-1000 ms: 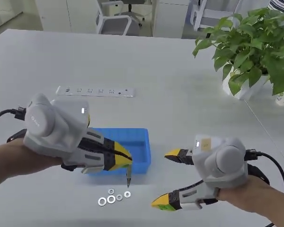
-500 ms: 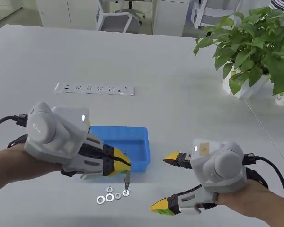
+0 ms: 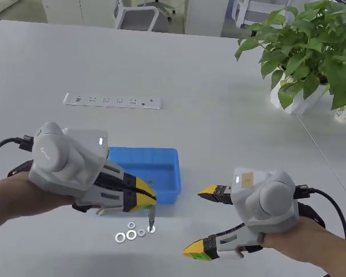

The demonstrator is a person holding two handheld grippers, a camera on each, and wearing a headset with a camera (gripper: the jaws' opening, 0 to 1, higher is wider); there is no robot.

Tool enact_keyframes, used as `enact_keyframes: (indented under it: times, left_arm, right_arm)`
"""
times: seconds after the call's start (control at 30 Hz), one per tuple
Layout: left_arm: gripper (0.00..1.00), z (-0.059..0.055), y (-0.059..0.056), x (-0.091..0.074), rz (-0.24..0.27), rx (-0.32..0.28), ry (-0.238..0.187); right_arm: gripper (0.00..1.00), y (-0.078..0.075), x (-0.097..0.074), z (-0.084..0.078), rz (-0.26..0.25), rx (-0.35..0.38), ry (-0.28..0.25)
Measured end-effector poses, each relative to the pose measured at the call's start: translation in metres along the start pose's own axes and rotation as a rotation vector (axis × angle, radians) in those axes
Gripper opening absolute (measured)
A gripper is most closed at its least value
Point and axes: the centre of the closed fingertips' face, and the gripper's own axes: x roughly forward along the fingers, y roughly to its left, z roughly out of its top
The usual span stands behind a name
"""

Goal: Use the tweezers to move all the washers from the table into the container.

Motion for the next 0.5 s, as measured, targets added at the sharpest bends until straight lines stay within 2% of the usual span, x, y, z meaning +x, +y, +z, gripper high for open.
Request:
enact_keyframes:
  times: [0.5]
  left_arm:
    - [0.05, -0.0011, -0.0014, 0.0057, -0.008, -0.006, -0.005]
  right_arm:
    - [0.70, 0.0019, 0.0032, -0.0018, 0.013, 0.005, 0.004]
